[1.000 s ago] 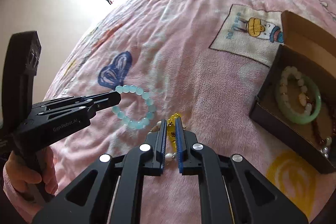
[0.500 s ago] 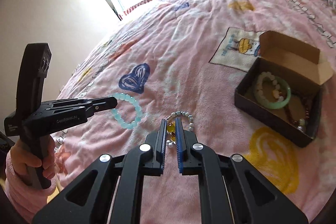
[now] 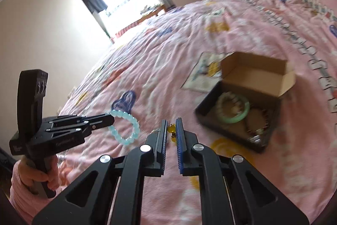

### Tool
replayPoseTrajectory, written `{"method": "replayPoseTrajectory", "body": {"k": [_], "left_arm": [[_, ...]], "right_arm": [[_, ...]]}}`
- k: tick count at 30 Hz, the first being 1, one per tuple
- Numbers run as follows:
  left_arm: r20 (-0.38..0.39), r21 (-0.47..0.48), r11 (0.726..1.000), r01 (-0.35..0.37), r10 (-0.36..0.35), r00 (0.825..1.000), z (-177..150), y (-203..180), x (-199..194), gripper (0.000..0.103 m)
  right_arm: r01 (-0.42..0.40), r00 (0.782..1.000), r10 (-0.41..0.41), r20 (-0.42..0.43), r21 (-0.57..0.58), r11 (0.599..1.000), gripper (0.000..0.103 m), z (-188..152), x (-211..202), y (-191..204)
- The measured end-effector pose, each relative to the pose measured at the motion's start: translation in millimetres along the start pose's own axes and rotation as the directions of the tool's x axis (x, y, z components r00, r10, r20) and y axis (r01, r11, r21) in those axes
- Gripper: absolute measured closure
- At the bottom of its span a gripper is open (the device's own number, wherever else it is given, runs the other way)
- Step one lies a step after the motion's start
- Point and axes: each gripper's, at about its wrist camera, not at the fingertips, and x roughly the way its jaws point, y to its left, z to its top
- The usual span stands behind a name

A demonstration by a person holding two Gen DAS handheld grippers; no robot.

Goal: Organize jewelry
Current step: 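Carry both bracelets into the box and open both tools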

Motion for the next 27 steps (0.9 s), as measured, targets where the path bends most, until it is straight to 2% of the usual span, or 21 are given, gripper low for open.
{"method": "replayPoseTrajectory", "body": {"k": [5, 7, 13, 22, 27], "left_arm": [[0.047, 0.024, 0.997, 0.072, -0.073, 0.996, 30.1, -38.3, 9.8, 0.090], [0.054, 0.033, 0.997, 0.066, -0.067, 0.996, 40.4, -49.9, 16.6, 0.090], [0.057, 0.062, 0.996, 0.063, -0.066, 0.996, 66.9, -78.7, 50.1, 0.090], [0.001, 0.049, 0.995, 0.084, -0.084, 0.996, 70.4, -96.0, 103.2, 0.090], [-0.013, 0.041, 0.996, 0.083, -0.083, 0.996, 67.0, -101.2, 115.7, 0.090]], "right_arm": [[0.031, 0.999, -0.032, 0.026, 0.038, 0.999, 0.094, 15.4, -5.8, -30.0], [0.066, 0.997, -0.068, 0.039, 0.049, 0.997, 0.094, 21.2, -2.5, -41.7], [0.092, 0.995, -0.096, 0.031, 0.103, 0.990, 0.094, 24.6, 11.0, -74.8], [0.097, 0.995, -0.102, 0.015, 0.183, 0.978, 0.094, 17.3, 24.3, -103.5], [0.102, 0.994, -0.106, 0.008, 0.202, 0.974, 0.094, 16.3, 25.3, -110.9]]}}
